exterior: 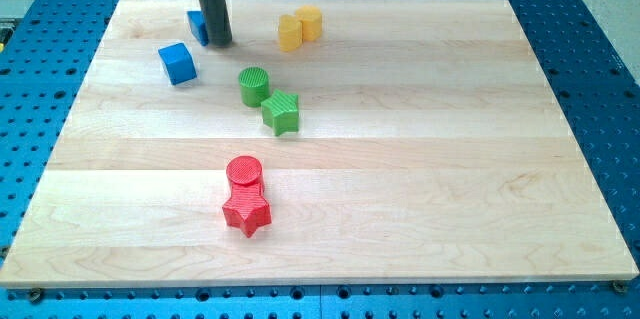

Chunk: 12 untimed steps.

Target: Move the cube to the left of the triangle

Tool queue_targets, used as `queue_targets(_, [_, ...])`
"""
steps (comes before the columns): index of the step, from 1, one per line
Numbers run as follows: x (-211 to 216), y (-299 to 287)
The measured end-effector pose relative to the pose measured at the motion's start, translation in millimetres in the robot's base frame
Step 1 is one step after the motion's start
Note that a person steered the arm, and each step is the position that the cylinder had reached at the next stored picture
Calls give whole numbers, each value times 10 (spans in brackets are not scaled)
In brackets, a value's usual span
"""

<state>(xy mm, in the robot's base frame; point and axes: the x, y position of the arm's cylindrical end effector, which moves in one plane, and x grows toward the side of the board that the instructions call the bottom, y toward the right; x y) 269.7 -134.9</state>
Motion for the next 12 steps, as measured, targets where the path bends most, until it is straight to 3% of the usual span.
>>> queue_targets(2, [-135,-380])
queue_targets(3, [26,135])
queue_targets(5, [959,366])
queue_targets(7, [661,-575])
queue_targets(8, [1134,-657])
queue_targets(9, [852,-1107])
queue_targets(10, [491,-1075])
queue_targets(11, [779,-1003])
queue_targets(12, [619,-561])
